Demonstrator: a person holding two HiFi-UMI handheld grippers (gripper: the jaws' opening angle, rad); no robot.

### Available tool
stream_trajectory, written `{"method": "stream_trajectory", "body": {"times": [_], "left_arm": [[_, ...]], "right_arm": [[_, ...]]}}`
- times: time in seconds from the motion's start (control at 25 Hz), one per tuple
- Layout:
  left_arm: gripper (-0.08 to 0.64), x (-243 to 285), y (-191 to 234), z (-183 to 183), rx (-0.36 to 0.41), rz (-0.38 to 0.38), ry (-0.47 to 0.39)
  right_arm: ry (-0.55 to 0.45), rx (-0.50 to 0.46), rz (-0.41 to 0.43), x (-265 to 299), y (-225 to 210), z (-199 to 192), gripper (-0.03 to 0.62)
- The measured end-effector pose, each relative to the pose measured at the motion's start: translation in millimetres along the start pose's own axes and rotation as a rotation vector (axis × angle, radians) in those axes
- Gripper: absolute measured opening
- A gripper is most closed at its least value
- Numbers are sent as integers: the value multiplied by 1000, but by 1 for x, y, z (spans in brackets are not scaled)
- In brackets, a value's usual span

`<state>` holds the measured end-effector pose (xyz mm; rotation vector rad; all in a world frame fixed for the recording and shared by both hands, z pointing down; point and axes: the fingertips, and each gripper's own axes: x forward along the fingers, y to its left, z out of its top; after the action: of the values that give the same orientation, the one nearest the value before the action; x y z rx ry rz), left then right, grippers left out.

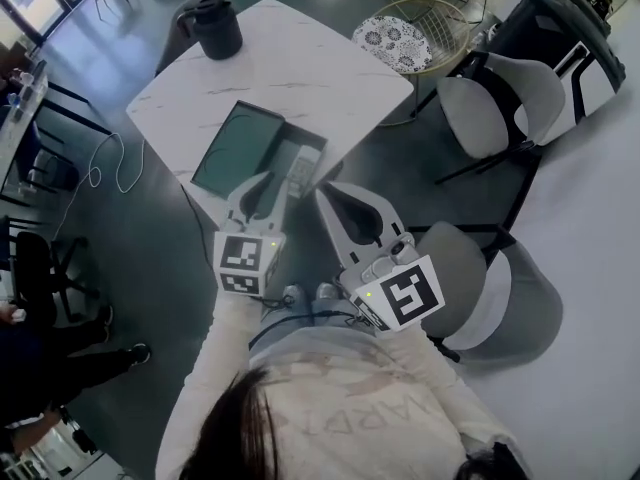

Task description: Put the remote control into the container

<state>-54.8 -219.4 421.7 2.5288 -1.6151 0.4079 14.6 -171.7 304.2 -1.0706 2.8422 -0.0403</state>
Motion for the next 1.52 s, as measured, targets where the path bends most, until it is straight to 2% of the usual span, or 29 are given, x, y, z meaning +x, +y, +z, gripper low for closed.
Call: {"method": "stream_trajectory", "body": {"times": [0.2, 0.32, 0.56, 1.08, 1.24, 1.52], "left_arm": [[55, -65, -11, 44, -9, 52, -133], [32, -97, -15, 56, -24, 72, -181], [14, -146, -34, 70, -42, 17, -240], [12, -263, -26, 46, 8, -47, -219], [12, -279, -29, 48, 7, -78, -235], [12, -293, -21, 48, -19, -83, -255]], "right_arm": [[-12, 3, 55, -12, 26, 1, 17], [-19, -8, 74, -20, 44, 5, 17], [-29, -28, 64, -36, 81, 11, 17], [14, -80, -4, -48, 194, -4, 17], [9, -92, -25, -50, 207, 0, 17], [-2, -88, -60, -56, 210, 6, 17]]}}
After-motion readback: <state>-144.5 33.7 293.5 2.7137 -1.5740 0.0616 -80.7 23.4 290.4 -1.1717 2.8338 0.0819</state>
